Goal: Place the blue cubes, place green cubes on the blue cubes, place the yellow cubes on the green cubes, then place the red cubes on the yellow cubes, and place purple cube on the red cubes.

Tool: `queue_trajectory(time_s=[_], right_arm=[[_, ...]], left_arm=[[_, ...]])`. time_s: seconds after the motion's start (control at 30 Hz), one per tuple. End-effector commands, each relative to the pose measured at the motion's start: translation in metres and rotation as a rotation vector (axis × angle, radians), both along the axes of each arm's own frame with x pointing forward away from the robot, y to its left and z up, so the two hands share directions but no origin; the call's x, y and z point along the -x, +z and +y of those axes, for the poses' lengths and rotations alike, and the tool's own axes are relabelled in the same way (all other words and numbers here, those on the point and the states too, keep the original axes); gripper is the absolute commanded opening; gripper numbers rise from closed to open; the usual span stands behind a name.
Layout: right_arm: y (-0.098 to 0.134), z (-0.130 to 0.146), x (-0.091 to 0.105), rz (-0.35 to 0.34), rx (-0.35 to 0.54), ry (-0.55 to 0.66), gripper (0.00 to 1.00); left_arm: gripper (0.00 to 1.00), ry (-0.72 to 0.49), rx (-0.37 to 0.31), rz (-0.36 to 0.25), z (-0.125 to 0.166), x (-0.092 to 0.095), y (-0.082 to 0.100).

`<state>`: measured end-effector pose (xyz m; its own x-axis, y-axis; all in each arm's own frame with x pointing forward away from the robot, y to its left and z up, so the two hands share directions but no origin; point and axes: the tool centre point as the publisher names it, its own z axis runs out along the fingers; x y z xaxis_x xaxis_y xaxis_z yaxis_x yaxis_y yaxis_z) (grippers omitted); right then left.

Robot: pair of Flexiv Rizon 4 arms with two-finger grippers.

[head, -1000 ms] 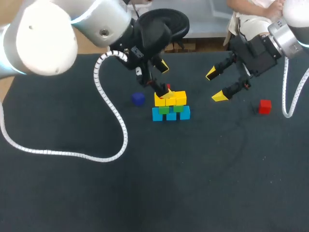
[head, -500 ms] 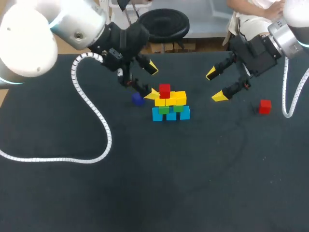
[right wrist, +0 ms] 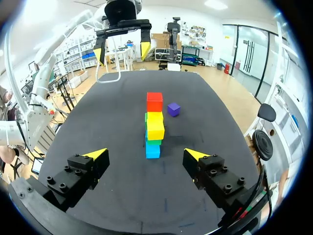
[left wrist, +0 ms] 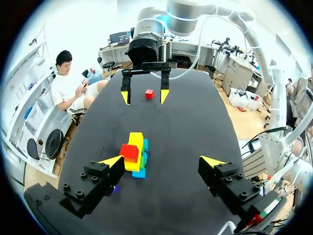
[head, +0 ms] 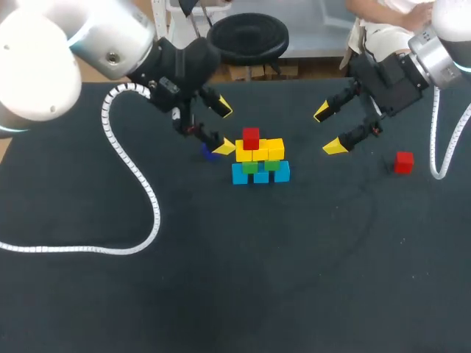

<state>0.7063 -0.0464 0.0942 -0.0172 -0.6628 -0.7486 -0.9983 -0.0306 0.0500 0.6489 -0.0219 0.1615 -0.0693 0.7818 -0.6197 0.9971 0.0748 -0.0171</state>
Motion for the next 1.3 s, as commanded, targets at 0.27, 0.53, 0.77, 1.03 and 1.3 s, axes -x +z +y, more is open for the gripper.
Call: queue_trajectory(time_s=[0.27, 0.53, 0.77, 1.03, 1.3], right_arm=[[0.008, -0.015, 0.006, -0.016, 0.067, -0.025, 1.00], [0.009, -0.060, 0.020, 0.027, 0.167, -0.125, 1.00], [0.004, -0.098, 0.036, 0.048, 0.201, -0.205, 1.00], [-0.006, -0.143, 0.050, 0.080, 0.278, -0.270, 1.00], [-0.013, -0.163, 0.055, 0.090, 0.286, -0.299, 1.00]], left_arm=[[1.00, -0.001, -0.003, 0.003, 0.000, -0.002, 0.001], [1.00, -0.001, -0.003, 0.003, 0.000, -0.002, 0.001], [1.00, -0.001, -0.003, 0.003, 0.000, -0.002, 0.001], [1.00, -0.001, -0.003, 0.003, 0.000, -0.002, 0.001], [1.00, -0.001, -0.003, 0.003, 0.000, -0.002, 0.001]])
